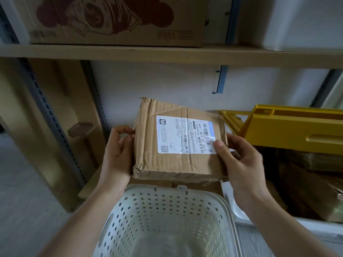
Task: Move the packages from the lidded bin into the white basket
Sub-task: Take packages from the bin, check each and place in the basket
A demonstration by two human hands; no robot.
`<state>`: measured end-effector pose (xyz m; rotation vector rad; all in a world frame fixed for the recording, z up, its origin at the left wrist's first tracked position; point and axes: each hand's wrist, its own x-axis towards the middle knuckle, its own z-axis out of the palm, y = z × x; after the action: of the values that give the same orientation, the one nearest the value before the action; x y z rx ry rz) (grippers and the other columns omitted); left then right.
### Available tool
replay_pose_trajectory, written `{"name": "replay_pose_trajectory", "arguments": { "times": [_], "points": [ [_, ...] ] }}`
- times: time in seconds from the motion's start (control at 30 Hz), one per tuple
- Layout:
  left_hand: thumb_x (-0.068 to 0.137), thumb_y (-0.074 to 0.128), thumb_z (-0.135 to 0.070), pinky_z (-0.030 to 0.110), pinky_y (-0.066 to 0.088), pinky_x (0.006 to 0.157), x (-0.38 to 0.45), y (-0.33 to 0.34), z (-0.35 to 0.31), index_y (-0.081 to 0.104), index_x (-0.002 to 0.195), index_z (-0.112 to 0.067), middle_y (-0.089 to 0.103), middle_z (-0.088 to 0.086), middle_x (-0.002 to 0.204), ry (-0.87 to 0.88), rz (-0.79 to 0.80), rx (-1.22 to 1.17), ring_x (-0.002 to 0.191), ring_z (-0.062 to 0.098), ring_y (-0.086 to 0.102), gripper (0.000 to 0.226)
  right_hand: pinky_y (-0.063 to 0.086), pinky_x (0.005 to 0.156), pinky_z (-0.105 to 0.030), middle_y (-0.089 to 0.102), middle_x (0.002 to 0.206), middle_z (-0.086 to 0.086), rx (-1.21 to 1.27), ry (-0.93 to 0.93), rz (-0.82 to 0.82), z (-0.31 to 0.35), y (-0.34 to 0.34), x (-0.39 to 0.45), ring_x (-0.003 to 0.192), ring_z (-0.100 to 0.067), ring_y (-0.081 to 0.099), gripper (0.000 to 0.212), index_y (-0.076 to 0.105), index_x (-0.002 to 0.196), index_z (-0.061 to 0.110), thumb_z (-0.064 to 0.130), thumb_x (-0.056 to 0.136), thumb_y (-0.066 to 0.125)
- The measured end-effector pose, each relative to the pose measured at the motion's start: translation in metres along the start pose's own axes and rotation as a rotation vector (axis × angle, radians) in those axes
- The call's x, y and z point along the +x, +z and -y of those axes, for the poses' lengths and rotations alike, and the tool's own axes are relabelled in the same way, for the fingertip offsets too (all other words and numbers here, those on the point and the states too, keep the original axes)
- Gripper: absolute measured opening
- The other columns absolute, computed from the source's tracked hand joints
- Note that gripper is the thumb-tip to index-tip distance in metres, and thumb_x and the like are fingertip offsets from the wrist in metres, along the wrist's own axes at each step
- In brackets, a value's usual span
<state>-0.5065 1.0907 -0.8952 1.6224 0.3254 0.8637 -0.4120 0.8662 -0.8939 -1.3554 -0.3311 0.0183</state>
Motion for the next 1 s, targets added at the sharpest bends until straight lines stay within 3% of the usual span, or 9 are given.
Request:
{"name": "replay_pose_trajectory", "arguments": {
  "times": [0.1,0.17,0.27,0.43,0.57,0.67,0.77,0.9,1.0],
  "points": [
    [0.103,0.047,-0.042,0.041,0.056,0.079,-0.009,0.003,0.000,0.050,0.109,-0.018,0.063,0.005,0.093,-0.105,0.074,-0.133,0.086,0.021,0.065,0.025,0.057,0.061,-0.020,0.078,0.097,0.005,-0.002,-0.021,-0.005,0.003,0.000,0.001,0.090,-0.010,0.074,0.020,0.070,0.112,0.027,0.029,0.093,0.065],
    [0.086,0.059,-0.066,0.042,0.060,0.088,-0.012,0.002,0.002,0.048,0.123,-0.017,0.070,0.002,0.111,-0.270,0.121,-0.299,0.104,0.016,0.071,0.062,0.055,0.060,-0.019,0.077,0.098,0.009,-0.008,-0.013,0.032,0.006,0.001,-0.001,0.091,-0.005,0.072,0.020,0.071,0.113,0.030,0.023,0.103,0.055],
    [0.057,0.078,-0.081,0.059,0.049,0.105,-0.014,0.000,0.000,0.039,0.146,-0.025,0.060,0.009,0.142,-0.426,0.210,-0.448,0.127,0.031,0.063,0.112,0.056,0.066,-0.021,0.074,0.113,0.007,-0.013,-0.026,0.166,0.005,-0.002,-0.003,0.105,-0.009,0.068,0.041,0.069,0.120,0.035,0.010,0.096,0.046],
    [0.072,0.067,-0.053,0.046,0.059,0.090,-0.016,0.006,0.000,0.043,0.123,-0.029,0.067,0.007,0.125,-0.392,0.103,-0.434,0.112,0.026,0.070,0.061,0.059,0.073,-0.030,0.070,0.124,0.000,-0.047,-0.063,0.330,-0.002,-0.010,0.000,0.118,-0.019,0.063,0.082,0.054,0.142,0.031,0.004,0.065,0.045],
    [0.073,0.066,-0.054,0.054,0.057,0.094,-0.013,0.005,-0.002,0.036,0.150,-0.036,0.068,0.008,0.131,-0.405,0.082,-0.492,0.120,0.032,0.066,0.084,0.058,0.079,-0.019,0.069,0.123,0.012,-0.100,-0.132,0.379,0.004,-0.010,0.001,0.124,-0.007,0.059,0.081,0.051,0.139,0.036,-0.013,0.075,0.051],
    [0.091,0.049,-0.052,0.048,0.062,0.083,-0.012,0.005,-0.001,0.045,0.148,-0.031,0.069,0.009,0.132,-0.424,0.125,-0.525,0.121,0.034,0.065,0.062,0.056,0.086,-0.018,0.066,0.127,0.017,-0.200,-0.216,0.397,0.005,-0.014,0.005,0.128,-0.004,0.056,0.087,0.049,0.136,0.038,-0.029,0.081,0.054],
    [0.093,0.051,-0.044,0.049,0.059,0.084,-0.012,0.003,0.000,0.055,0.141,-0.026,0.070,0.011,0.130,-0.465,0.146,-0.581,0.122,0.036,0.064,0.052,0.054,0.096,-0.021,0.067,0.127,0.013,-0.285,-0.286,0.275,0.003,-0.014,0.006,0.128,-0.005,0.057,0.073,0.052,0.138,0.032,-0.019,0.087,0.063],
    [0.062,0.070,-0.038,0.053,0.058,0.087,-0.011,0.001,0.005,0.046,0.146,-0.022,0.062,0.018,0.138,-0.420,0.171,-0.573,0.123,0.037,0.063,0.089,0.058,0.082,-0.018,0.065,0.123,0.013,-0.353,-0.265,-0.073,0.003,-0.007,0.003,0.115,-0.002,0.061,0.057,0.055,0.138,0.026,0.010,0.088,0.077],
    [0.058,0.076,-0.038,0.050,0.058,0.090,-0.016,0.005,0.007,0.056,0.139,-0.016,0.069,0.017,0.128,-0.400,0.263,-0.555,0.112,0.031,0.069,0.086,0.062,0.082,-0.034,0.066,0.111,0.009,-0.177,-0.166,-0.138,0.006,-0.001,-0.001,0.105,-0.012,0.069,0.043,0.057,0.127,0.032,0.017,0.090,0.074]
  ]
}}
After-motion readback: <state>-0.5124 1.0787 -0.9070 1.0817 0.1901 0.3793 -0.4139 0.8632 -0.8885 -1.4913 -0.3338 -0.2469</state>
